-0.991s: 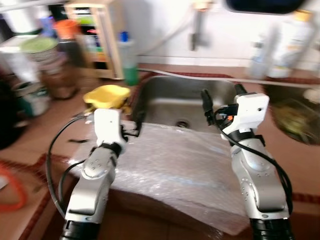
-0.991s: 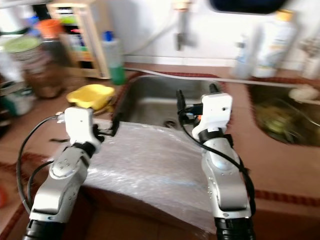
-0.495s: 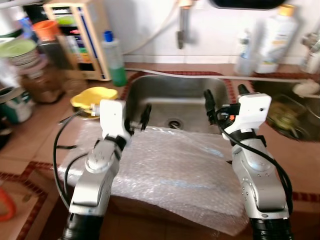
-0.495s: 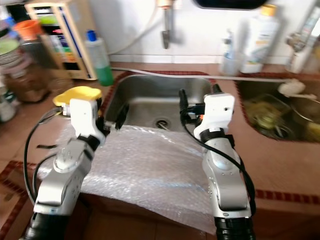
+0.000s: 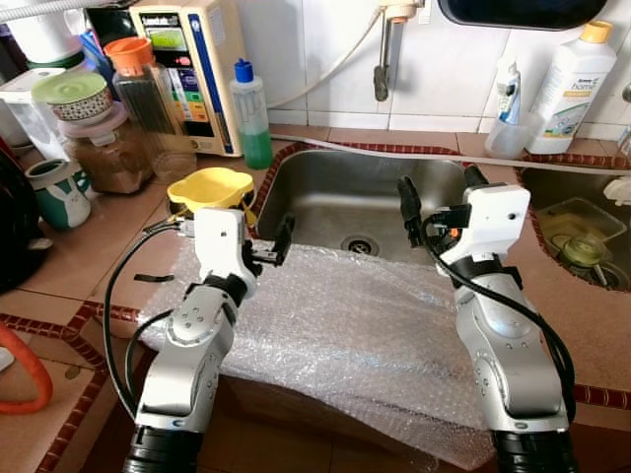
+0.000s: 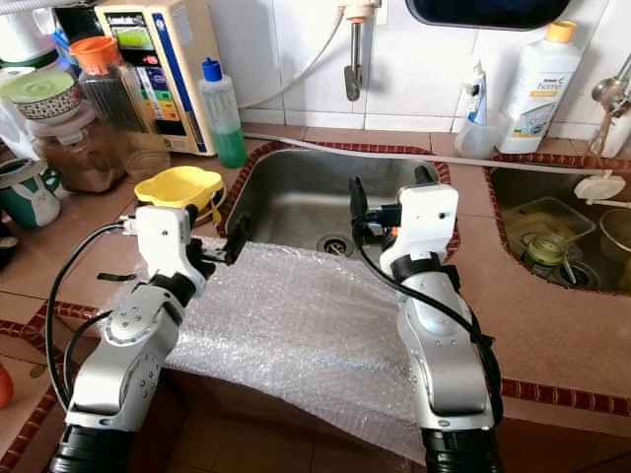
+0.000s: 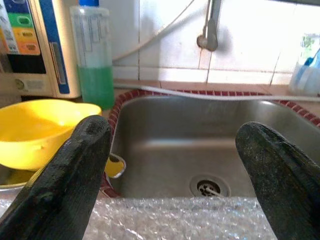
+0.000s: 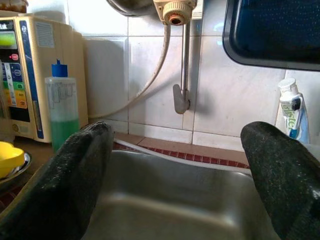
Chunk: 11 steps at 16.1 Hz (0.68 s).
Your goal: Kitchen organization
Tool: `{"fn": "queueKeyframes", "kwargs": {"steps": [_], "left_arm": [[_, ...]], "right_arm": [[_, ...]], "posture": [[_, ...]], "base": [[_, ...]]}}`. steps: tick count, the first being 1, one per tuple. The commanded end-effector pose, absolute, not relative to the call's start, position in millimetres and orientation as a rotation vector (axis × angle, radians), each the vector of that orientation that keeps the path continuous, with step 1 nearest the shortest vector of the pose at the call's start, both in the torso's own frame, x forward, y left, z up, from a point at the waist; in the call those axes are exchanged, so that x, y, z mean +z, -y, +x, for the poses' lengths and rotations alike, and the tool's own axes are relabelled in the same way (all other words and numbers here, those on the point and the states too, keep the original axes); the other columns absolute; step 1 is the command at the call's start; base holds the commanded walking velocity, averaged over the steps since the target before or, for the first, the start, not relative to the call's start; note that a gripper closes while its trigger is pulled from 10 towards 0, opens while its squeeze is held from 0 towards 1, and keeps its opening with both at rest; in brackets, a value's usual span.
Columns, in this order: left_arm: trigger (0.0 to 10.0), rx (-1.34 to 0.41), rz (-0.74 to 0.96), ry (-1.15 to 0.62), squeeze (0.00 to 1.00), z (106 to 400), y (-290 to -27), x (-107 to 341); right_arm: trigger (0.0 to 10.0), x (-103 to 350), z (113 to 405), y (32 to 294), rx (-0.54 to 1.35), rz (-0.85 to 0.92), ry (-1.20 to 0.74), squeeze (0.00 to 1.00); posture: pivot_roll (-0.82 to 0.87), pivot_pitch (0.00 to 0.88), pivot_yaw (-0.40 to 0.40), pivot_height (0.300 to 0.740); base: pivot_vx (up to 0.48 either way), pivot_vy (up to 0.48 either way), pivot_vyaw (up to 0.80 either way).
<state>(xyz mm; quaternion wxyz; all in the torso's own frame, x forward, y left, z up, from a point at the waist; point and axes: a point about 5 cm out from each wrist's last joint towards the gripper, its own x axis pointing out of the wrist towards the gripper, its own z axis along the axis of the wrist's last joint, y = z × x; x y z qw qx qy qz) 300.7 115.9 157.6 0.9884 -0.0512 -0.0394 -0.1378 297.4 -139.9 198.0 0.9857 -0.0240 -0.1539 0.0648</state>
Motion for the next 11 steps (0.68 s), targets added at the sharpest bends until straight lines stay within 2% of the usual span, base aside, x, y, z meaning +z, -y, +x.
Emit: {"fn": "queueKeyframes", "kwargs": {"steps": [1,8,11], "left_arm": [[10.0,-0.268,-0.102,0.144,0.0,301.7,-119.8,171.4],[10.0,-0.25,-0.117,0.162,0.0,305.9,-125.5,176.6],[10.0,-0.258,-0.121,0.157,0.0,304.5,-123.4,174.6]], "right_arm": [[10.0,202.8,298.7,137.8,0.137,-0.05,0.33,0.0],[10.0,205.9,298.4,136.6,0.151,-0.057,0.35,0.0],[10.0,206.6,298.1,139.0,0.151,-0.066,0.353,0.0]], "posture": [[-0.01,0.004,0.098,0.74],[-0.01,0.0,0.099,0.74],[-0.01,0.001,0.099,0.74]], "base": [[0.0,0.0,0.0],[0.0,0.0,0.0],[0.261,0.0,0.0]]}}
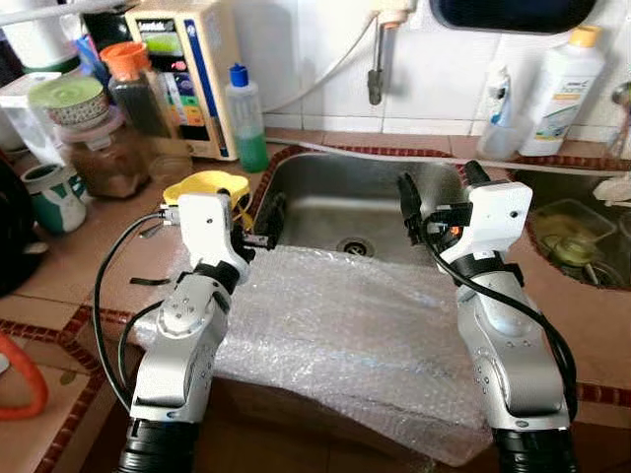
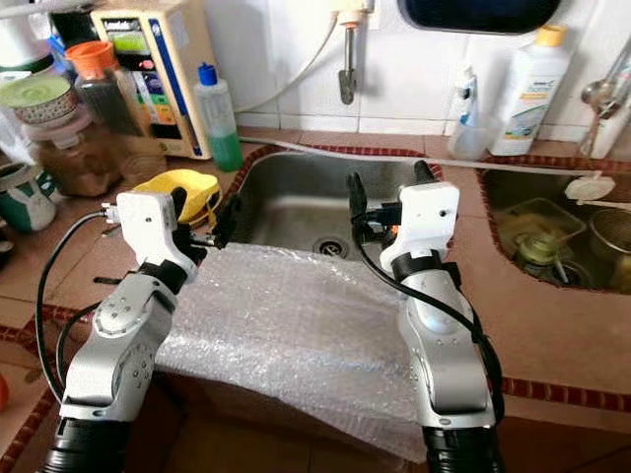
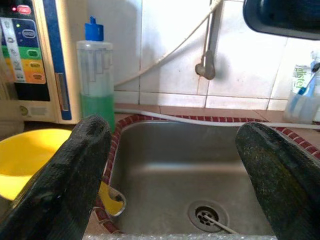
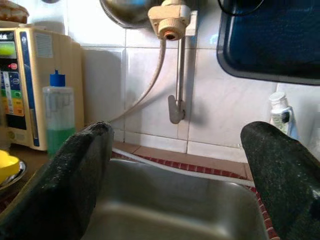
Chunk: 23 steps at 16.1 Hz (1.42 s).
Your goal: Kitchen organization
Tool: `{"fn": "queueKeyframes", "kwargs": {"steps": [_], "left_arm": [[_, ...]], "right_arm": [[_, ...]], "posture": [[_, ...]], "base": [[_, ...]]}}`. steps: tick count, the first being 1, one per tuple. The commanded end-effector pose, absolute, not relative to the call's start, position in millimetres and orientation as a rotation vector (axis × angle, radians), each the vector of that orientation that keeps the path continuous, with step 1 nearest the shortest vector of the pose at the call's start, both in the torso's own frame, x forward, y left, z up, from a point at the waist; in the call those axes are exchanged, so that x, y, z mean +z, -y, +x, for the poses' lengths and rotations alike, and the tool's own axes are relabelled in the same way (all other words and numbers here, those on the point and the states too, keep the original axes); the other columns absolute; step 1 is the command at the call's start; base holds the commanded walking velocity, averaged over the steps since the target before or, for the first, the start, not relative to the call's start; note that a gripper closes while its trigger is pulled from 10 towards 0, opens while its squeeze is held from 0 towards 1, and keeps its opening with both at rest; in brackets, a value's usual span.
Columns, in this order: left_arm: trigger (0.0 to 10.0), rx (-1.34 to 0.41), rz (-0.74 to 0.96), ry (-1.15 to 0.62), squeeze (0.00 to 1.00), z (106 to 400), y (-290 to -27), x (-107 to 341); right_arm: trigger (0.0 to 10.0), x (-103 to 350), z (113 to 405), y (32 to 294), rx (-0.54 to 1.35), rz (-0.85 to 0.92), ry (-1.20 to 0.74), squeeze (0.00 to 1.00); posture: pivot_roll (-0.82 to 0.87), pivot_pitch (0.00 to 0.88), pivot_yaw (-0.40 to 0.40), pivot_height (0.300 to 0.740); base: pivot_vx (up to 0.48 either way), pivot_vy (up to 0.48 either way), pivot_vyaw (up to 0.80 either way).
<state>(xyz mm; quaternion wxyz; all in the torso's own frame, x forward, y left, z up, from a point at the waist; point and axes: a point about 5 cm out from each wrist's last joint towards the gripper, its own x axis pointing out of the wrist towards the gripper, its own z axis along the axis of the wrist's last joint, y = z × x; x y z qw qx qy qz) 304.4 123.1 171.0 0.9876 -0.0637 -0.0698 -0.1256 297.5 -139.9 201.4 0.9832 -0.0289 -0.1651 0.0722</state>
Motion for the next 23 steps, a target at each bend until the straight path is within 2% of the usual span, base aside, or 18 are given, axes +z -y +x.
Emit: {"fn": "queueKeyframes", "kwargs": {"steps": [1,8,23], "left_arm": [[10.0,-0.26,-0.124,0.155,0.0,304.4,-123.0,174.5],[10.0,-0.266,-0.137,0.156,0.0,304.0,-120.4,174.6],[10.0,-0.241,-0.149,0.11,0.0,304.9,-119.4,168.7]], "right_arm": [[10.0,207.1,298.2,140.0,0.147,-0.067,0.354,0.0],[10.0,206.8,297.5,140.5,0.143,-0.067,0.354,0.0],[10.0,204.8,298.7,140.6,0.14,-0.065,0.347,0.0]], "posture": [[-0.01,0.001,0.098,0.74],[-0.02,0.005,0.102,0.74],[-0.02,0.005,0.101,0.74]], "base": [[0.296,0.0,0.0],[0.316,0.0,0.0],[0.0,0.0,0.0]]}}
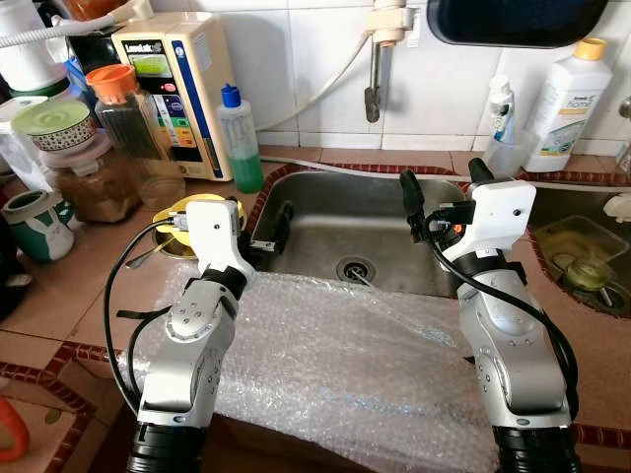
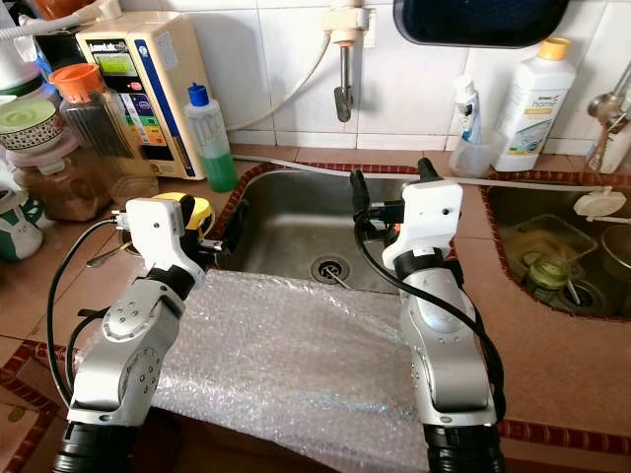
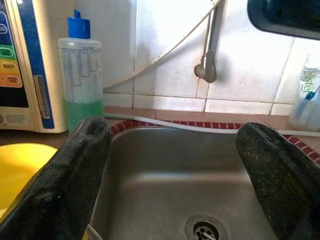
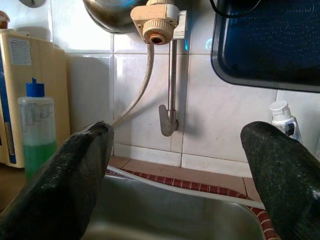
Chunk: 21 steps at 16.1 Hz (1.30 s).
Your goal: Kitchen organization
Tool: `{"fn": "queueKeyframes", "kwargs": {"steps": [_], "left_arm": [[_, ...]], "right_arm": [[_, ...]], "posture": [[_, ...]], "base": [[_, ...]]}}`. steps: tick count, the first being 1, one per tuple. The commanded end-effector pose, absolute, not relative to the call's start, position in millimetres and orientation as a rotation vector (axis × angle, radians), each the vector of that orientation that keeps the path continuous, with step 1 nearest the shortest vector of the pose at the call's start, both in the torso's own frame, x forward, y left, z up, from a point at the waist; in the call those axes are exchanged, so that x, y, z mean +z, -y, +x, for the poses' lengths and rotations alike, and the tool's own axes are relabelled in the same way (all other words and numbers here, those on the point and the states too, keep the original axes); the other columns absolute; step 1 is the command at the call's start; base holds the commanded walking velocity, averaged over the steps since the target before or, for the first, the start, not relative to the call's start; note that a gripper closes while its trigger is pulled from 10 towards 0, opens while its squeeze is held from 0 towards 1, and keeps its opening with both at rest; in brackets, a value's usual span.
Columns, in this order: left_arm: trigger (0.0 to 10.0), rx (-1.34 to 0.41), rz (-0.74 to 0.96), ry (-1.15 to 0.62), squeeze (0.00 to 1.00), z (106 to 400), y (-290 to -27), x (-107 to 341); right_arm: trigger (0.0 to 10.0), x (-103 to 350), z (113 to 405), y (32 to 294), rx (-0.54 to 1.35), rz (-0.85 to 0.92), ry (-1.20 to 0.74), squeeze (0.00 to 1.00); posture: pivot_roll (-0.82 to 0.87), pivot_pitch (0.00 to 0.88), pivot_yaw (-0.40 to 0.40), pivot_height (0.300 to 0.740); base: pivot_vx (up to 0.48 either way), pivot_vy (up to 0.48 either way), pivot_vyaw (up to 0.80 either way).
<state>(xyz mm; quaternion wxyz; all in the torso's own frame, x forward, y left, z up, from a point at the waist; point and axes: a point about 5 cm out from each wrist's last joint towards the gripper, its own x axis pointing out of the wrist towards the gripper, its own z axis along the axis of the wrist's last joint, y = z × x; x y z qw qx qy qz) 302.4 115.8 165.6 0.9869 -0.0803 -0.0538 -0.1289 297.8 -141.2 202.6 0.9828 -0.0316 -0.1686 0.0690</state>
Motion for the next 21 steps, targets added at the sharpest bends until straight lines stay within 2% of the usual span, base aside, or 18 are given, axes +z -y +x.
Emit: {"fn": "queueKeyframes", "kwargs": {"steps": [1,4,11,21], "left_arm": [[10.0,-0.235,-0.149,0.103,0.0,305.7,-120.0,168.0],[10.0,-0.234,-0.148,0.099,0.0,305.7,-120.6,167.7],[10.0,-0.235,-0.139,0.093,0.0,306.0,-120.3,167.2],[10.0,-0.22,-0.133,0.089,0.0,307.8,-122.7,166.0]], "right_arm": [[10.0,204.8,298.9,140.4,0.141,-0.064,0.347,0.0],[10.0,204.7,299.1,139.4,0.142,-0.057,0.344,0.0],[10.0,204.0,298.4,140.4,0.133,-0.051,0.34,0.0],[10.0,204.6,299.5,139.7,0.136,-0.053,0.345,0.0]], "posture": [[-0.02,0.005,0.101,0.74],[-0.01,0.007,0.104,0.74],[-0.02,0.012,0.109,0.74],[-0.02,0.002,0.108,0.74]], "base": [[0.0,0.0,0.0],[0.0,0.0,0.0],[0.0,0.0,-0.78],[0.0,0.106,0.0]]}}
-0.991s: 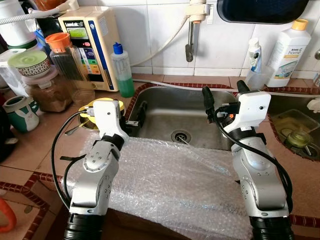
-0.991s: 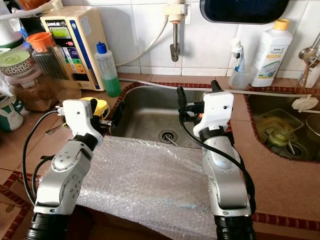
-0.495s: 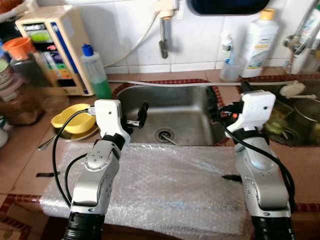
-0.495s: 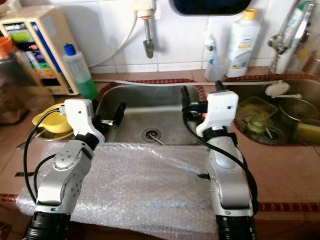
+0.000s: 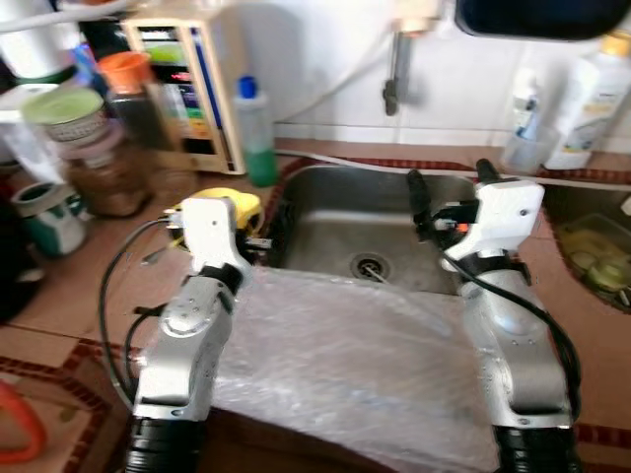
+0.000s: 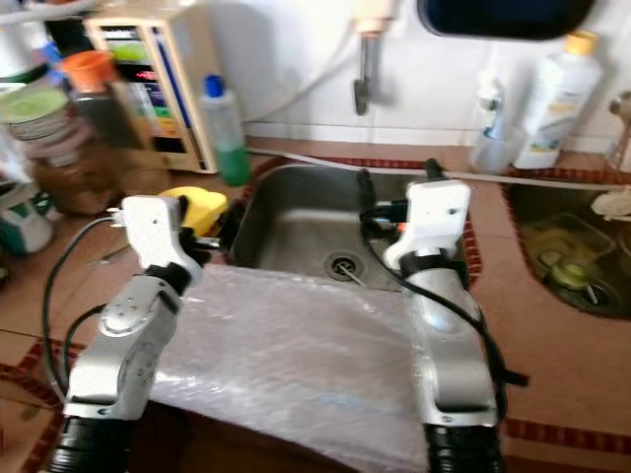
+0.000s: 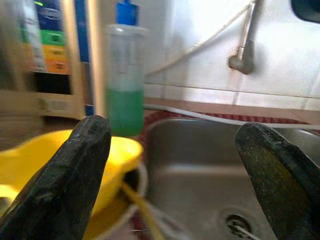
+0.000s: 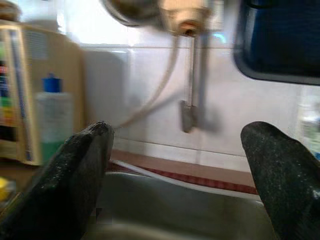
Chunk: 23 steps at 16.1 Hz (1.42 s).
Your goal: Kitchen organization
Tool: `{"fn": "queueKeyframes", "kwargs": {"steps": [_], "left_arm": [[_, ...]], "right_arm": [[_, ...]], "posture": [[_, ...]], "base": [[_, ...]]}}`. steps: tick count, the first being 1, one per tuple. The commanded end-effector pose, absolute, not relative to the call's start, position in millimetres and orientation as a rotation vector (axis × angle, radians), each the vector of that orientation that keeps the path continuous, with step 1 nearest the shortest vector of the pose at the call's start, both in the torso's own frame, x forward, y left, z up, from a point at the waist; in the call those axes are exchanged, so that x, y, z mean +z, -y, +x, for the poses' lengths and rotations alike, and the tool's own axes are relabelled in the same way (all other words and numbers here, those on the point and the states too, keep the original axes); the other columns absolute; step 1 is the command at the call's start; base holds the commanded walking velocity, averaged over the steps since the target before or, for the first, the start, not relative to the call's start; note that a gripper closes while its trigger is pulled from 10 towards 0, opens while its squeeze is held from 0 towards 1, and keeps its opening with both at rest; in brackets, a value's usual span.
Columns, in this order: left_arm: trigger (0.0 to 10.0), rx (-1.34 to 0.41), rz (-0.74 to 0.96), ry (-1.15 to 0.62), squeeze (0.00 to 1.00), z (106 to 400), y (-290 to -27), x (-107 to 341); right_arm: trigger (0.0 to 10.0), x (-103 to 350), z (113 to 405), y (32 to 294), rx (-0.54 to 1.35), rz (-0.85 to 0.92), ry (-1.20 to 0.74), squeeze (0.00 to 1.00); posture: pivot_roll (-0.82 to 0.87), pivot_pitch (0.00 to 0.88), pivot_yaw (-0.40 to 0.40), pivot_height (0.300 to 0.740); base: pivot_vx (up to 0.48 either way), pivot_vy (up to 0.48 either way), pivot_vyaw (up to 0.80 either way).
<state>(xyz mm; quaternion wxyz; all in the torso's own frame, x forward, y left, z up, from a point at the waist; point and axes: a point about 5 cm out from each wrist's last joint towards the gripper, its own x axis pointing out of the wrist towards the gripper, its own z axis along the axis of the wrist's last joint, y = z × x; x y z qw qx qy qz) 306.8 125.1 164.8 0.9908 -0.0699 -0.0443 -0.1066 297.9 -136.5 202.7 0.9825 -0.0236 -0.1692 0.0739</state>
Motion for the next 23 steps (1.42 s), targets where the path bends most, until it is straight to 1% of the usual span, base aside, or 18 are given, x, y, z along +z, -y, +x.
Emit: {"fn": "queueKeyframes", "kwargs": {"steps": [1,8,9,11,12,15,16,17,18,20,21,22,23], "left_arm": [[10.0,-0.227,-0.124,0.092,0.0,308.1,-121.5,166.3],[10.0,-0.232,-0.113,0.109,0.0,309.4,-117.9,168.1],[10.0,-0.227,-0.111,0.113,0.0,309.9,-118.6,168.3],[10.0,-0.164,-0.096,0.101,0.0,315.1,-128.2,165.3],[10.0,-0.11,-0.096,0.092,0.0,322.0,-137.3,163.8],[10.0,-0.042,-0.119,0.054,0.0,336.8,-146.3,161.5],[10.0,0.014,-0.157,0.001,0.0,354.6,-151.0,160.3],[10.0,0.027,-0.164,-0.013,0.0,358.0,-151.8,159.9],[10.0,0.061,-0.219,-0.033,0.0,365.0,-153.4,159.8],[10.0,0.122,-0.26,-0.04,0.0,374.9,-158.0,164.3],[10.0,0.183,-0.289,-0.019,0.0,381.1,-164.6,173.3],[10.0,0.196,-0.295,0.0,0.0,381.8,-166.4,177.1],[10.0,0.211,-0.295,0.03,1.0,381.8,-169.0,182.7]], "right_arm": [[10.0,204.8,299.7,139.9,0.135,-0.054,0.346,0.0],[10.0,206.4,301.0,143.8,0.123,-0.061,0.351,0.0],[10.0,206.7,300.9,144.0,0.123,-0.06,0.351,0.0],[10.0,206.9,300.2,143.3,0.128,-0.058,0.352,0.0],[10.0,207.3,299.5,141.9,0.141,-0.054,0.349,0.0],[10.0,208.4,297.4,134.6,0.209,-0.036,0.343,0.0],[10.0,212.2,293.0,121.0,0.333,-0.022,0.344,0.0],[10.0,213.2,291.8,118.3,0.358,-0.02,0.346,0.0],[10.0,214.4,289.4,113.5,0.401,-0.012,0.345,0.0],[10.0,215.5,285.1,108.2,0.449,-0.01,0.348,0.0],[10.0,214.2,281.9,105.8,0.466,-0.01,0.343,0.0],[10.0,213.6,281.1,105.4,0.468,-0.009,0.342,0.0],[10.0,212.6,279.8,104.8,0.47,-0.009,0.34,0.0]], "posture": [[-0.02,0.002,0.108,0.74],[-0.02,0.0,0.108,0.74],[-0.02,0.001,0.107,0.74],[-0.03,0.004,0.102,0.74],[-0.03,0.005,0.096,0.74],[-0.03,0.009,0.088,0.74],[-0.04,0.016,0.082,0.74],[-0.04,0.016,0.082,0.74],[-0.05,0.017,0.083,0.74],[-0.06,0.019,0.092,0.74],[-0.07,0.019,0.1,0.74],[-0.07,0.019,0.1,0.74],[-0.07,0.019,0.104,0.74]], "base": [[0.0,0.0,0.0],[0.0,0.0,0.0],[0.0,0.0,0.0],[0.0,0.0,0.0],[0.0,0.0,0.0],[0.0,0.0,0.0],[0.0,0.0,0.0],[0.0,0.0,0.0],[0.0,0.0,0.0],[0.0,0.0,0.0],[0.0,0.0,0.0],[0.0,0.0,0.0],[0.0,0.0,0.0]]}}
